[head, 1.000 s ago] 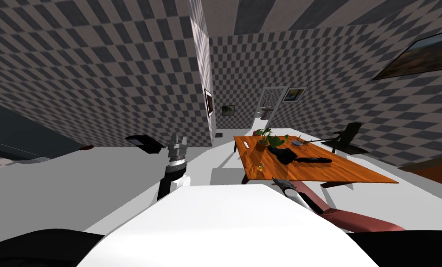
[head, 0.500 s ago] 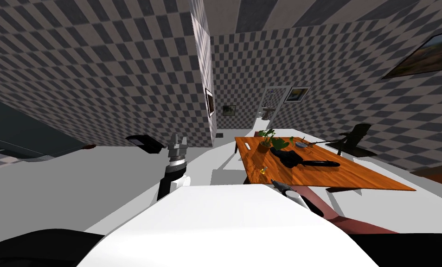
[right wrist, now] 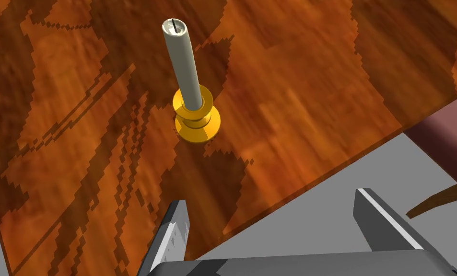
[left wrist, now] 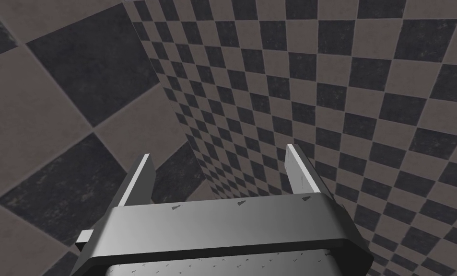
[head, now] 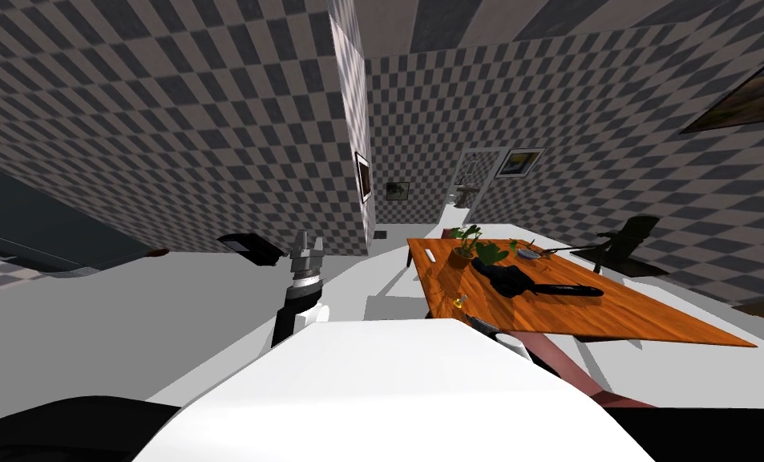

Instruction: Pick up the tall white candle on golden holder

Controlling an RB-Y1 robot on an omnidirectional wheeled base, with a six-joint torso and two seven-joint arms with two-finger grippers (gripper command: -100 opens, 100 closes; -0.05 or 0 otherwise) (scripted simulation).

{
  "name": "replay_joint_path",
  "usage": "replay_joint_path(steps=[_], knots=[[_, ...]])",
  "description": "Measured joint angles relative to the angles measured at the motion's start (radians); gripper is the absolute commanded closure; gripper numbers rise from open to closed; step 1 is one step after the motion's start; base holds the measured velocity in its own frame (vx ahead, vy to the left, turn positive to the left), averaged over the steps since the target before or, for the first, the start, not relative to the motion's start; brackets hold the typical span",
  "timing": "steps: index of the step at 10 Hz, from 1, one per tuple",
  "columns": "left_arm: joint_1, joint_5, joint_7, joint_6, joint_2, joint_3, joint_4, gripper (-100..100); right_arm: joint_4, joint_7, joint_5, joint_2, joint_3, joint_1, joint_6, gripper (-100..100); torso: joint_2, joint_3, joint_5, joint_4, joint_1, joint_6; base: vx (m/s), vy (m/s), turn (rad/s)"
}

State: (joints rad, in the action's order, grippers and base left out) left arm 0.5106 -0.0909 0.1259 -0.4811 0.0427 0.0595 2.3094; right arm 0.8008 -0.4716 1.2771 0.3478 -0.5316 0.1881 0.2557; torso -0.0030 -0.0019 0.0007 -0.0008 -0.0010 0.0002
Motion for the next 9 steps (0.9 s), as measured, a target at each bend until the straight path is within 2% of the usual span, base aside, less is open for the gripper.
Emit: replay_joint_path(steps=[1, 3, 5, 9], knots=[[0.0, 0.0, 0.0, 0.0, 0.0, 0.0, 0.0, 0, -0.042, 0.003, 0.037, 0.003, -0.009, -0.018, 0.014, -100, -0.001, 0.0, 0.0, 0.0, 0.0, 0.0, 0.069, -0.01, 0.027], [0.0, 0.0, 0.0, 0.0, 0.0, 0.0, 0.0, 0, -0.072, -0.027, 0.049, 0.003, -0.022, -0.026, 0.045, -100, -0.002, -0.001, 0.0, 0.0, -0.001, 0.0, 0.115, -0.032, 0.038], [0.0, 0.0, 0.0, 0.0, 0.0, 0.0, 0.0, 0, -0.134, -0.04, 0.111, 0.005, -0.044, -0.047, 0.095, -100, -0.006, -0.004, -0.001, -0.001, -0.003, 0.0, 0.12, -0.046, 0.037], [0.0, 0.0, 0.0, 0.0, 0.0, 0.0, 0.0, 0, -0.211, -0.056, 0.185, 0.013, -0.062, -0.069, 0.144, -100, 0.0, 0.0, 0.0, 0.0, -0.002, 0.0, 0.059, -0.036, 0.023]])
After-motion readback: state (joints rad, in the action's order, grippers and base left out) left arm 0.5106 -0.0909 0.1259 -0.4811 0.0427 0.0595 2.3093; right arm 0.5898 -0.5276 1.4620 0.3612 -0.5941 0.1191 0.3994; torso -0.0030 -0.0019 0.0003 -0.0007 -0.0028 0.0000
